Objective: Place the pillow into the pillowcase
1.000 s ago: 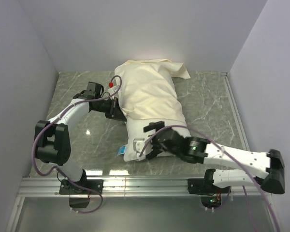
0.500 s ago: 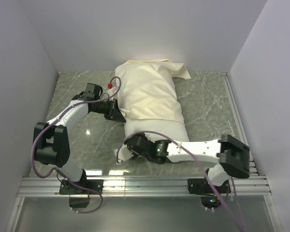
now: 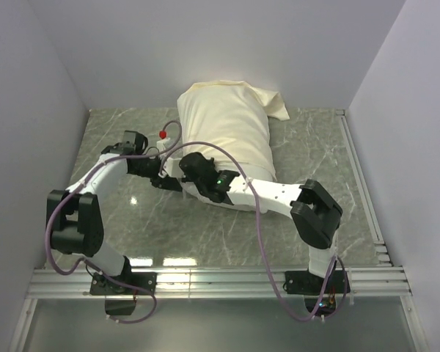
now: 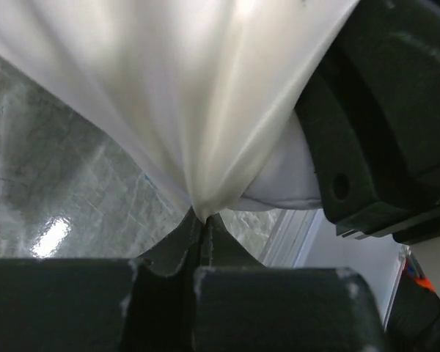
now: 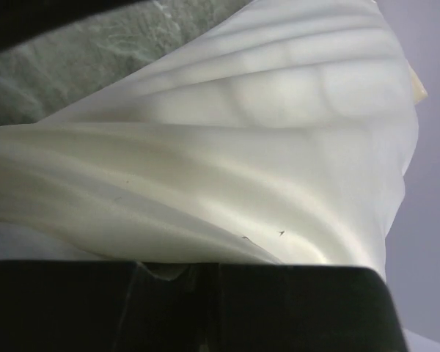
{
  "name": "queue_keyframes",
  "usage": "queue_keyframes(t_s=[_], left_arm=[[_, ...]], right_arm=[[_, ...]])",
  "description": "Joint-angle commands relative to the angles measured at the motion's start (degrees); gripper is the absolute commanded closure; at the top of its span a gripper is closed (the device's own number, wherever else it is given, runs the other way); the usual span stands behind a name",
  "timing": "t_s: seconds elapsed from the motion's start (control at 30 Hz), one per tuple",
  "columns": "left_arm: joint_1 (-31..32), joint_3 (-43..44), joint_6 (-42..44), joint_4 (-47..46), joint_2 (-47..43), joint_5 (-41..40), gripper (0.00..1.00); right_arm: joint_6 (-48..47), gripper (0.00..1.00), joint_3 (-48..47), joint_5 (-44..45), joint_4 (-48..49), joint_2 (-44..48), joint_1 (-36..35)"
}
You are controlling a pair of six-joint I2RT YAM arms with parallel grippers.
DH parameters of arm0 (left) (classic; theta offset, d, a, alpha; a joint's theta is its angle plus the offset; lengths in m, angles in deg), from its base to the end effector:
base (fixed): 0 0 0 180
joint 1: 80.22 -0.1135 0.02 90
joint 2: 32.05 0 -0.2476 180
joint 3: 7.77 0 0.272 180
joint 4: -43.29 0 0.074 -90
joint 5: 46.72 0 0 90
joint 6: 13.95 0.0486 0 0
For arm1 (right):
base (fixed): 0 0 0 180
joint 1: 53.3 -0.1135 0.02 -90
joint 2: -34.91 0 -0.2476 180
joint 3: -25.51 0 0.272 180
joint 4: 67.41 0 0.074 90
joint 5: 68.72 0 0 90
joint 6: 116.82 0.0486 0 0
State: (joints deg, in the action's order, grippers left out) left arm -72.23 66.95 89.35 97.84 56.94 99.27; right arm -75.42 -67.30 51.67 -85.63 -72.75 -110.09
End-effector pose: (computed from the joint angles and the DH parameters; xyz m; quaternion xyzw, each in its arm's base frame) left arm 0.3071 -0.0838 0.1997 0.2451 0.8371 -0.4534 0.1835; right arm 0.2699 0.3674 0.2165 -0.5991 0.6135 -0.1970 0.4752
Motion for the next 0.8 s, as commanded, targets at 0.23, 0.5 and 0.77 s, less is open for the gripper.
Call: queue_keyframes(t_s=[0.23, 0.5, 0.77], left_arm=[[-0.4, 3.3, 15.7, 37.0, 0.9, 27.5, 1.0], [-3.0, 1.3, 20.3, 36.8, 3.7, 36.4, 1.0], [-3.2, 3.5, 21.5, 36.7, 9.3, 35.9, 1.0]], right_arm=[[0.4, 1.0, -0.8, 14.3, 14.8, -2.5, 9.9], [-4.5, 0.83, 11.0, 12.4, 31.2, 5.5, 6.8], [-4.1, 0.52, 11.0, 11.4, 30.4, 11.1, 1.5]])
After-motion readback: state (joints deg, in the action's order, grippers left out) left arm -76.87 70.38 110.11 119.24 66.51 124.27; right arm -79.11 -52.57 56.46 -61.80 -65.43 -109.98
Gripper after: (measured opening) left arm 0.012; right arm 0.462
